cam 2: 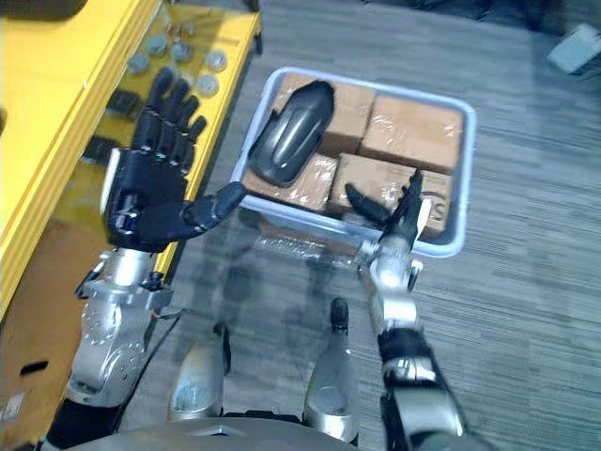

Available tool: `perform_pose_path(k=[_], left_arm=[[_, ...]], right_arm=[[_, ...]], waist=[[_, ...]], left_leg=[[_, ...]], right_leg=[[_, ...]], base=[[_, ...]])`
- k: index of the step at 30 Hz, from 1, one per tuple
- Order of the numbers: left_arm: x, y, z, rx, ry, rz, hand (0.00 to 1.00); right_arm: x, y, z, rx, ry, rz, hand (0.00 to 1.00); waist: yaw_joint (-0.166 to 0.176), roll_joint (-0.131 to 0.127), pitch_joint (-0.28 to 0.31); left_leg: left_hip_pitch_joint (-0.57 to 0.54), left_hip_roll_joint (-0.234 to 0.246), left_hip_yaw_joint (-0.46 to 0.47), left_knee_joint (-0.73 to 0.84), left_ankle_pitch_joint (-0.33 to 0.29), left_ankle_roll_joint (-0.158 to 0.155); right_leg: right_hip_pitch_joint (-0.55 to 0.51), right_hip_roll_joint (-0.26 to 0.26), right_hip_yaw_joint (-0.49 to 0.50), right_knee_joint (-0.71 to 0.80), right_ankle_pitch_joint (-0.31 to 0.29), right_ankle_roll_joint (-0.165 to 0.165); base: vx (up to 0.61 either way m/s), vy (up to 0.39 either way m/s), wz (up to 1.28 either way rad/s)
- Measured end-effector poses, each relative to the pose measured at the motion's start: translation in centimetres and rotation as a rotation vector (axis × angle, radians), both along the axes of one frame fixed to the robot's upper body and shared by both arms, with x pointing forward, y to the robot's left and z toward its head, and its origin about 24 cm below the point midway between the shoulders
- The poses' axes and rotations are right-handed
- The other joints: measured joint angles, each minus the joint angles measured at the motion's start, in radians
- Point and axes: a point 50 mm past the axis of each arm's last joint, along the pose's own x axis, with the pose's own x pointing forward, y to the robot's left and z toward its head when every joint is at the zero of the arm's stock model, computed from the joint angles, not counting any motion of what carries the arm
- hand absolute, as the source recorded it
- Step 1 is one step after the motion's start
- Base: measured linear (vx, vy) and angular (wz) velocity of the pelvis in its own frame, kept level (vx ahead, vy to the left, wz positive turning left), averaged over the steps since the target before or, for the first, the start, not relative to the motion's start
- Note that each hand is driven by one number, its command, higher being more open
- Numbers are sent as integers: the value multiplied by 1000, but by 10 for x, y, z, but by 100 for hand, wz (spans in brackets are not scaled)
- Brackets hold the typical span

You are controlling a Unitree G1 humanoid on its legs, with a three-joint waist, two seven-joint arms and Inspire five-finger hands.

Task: Walk over and take three plastic housings, then place them on the shelf

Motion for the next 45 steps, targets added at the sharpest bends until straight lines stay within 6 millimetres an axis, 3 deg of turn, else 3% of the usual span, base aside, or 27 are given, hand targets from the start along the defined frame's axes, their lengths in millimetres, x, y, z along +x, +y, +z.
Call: perform_pose_path(k=[2, 6, 10, 12, 17, 21, 28, 29, 38, 43, 45], left_arm=[[8, -12, -9, 24, 53, -55, 100], [19, -33, -31, 90, 162, -158, 100], [22, -45, -40, 120, 198, -212, 100], [24, -55, -39, 128, 189, -251, 100], [30, -68, -41, 144, 202, -287, 100], [32, -74, -49, 166, 238, -306, 100], [31, -86, -49, 118, 265, -302, 100], [31, -87, -50, 116, 269, -302, 100], [33, -86, -56, 112, 310, -272, 100], [35, -82, -64, 91, 359, -260, 100], [35, -81, -65, 83, 364, -259, 100]], right_arm=[[15, -9, 29, -30, -52, -24, 100], [29, -10, 60, -79, -103, -19, 100], [41, -5, 76, -87, -111, -11, 100], [45, -8, 86, -109, -114, -19, 100], [51, -6, 108, -86, -158, -19, 100], [56, -9, 111, -74, -85, -43, 100], [54, -18, 100, -9, 46, -152, 100], [54, -19, 99, -2, 54, -163, 0], [54, -20, 100, -12, 129, -174, 0], [52, -35, 102, -54, 203, -181, 0], [51, -38, 88, -54, 303, -171, 0]], waist=[[23, 17, 11], [53, 28, 27], [80, 34, 32], [105, 52, 42], [120, 71, 56], [120, 72, 61], [120, 71, 63], [120, 71, 63], [119, 71, 63], [116, 70, 63], [115, 69, 62]], left_leg=[[-46, -3, -25, 11, 9, -4], [-85, -7, -54, 30, 10, -4], [-110, -11, -70, 45, 10, -4], [-118, -12, -75, 55, 10, -4], [-136, -12, -78, 62, 13, -3], [-146, -11, -78, 61, 22, -5], [-145, -6, -78, 55, 39, -9], [-144, -5, -78, 55, 42, -8], [-127, -4, -78, 25, 74, -13], [-111, -1, -78, -8, 94, -20], [-106, 1, -78, -16, 99, -22]], right_leg=[[-24, 2, -21, 0, 8, 3], [-36, 3, -69, 1, 14, -3], [-48, 2, -96, 13, 14, -3], [-52, 1, -105, 22, 14, -3], [-77, 0, -116, 49, 10, -7], [-97, 0, -117, 65, 7, -10], [-113, 0, -117, 102, 0, -17], [-114, -1, -117, 110, -2, -18], [-122, -3, -116, 136, -7, -23], [-121, -3, -120, 136, -7, -23], [-119, -2, -124, 136, -7, -23]], base=[[-36, 23, 31], [3, 30, 20], [-2, 18, 11], [-35, 18, 4], [-62, 20, 0], [-58, 13, -1], [-10, 2, 1], [-39, 6, 3], [-31, 1, 1], [7, -3, 0], [41, -14, 2]])
